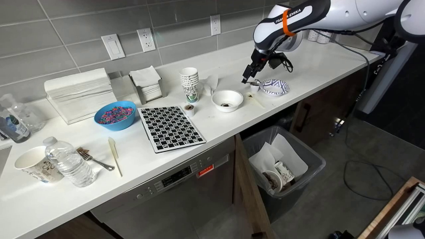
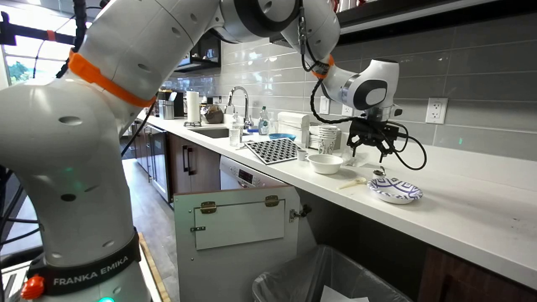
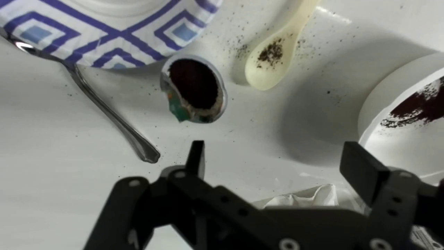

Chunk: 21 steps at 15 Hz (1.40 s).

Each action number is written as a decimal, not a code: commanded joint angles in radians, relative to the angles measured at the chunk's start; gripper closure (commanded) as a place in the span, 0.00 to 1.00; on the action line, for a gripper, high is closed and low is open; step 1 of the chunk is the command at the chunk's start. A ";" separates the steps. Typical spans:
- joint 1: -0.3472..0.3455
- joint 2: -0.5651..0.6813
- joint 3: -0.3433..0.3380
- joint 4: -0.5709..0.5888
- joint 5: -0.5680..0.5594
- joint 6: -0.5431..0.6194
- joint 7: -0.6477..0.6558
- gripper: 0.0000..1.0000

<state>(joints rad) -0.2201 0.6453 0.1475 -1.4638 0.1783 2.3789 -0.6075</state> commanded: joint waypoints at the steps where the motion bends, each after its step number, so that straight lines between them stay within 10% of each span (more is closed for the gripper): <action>1: 0.012 -0.008 -0.015 0.033 0.007 -0.152 0.077 0.00; 10: 0.092 -0.152 -0.091 -0.365 -0.040 0.071 0.282 0.00; 21: 0.095 -0.125 -0.067 -0.331 -0.036 0.138 0.272 0.00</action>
<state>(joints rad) -0.1047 0.5096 0.0586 -1.8074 0.1297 2.5173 -0.3147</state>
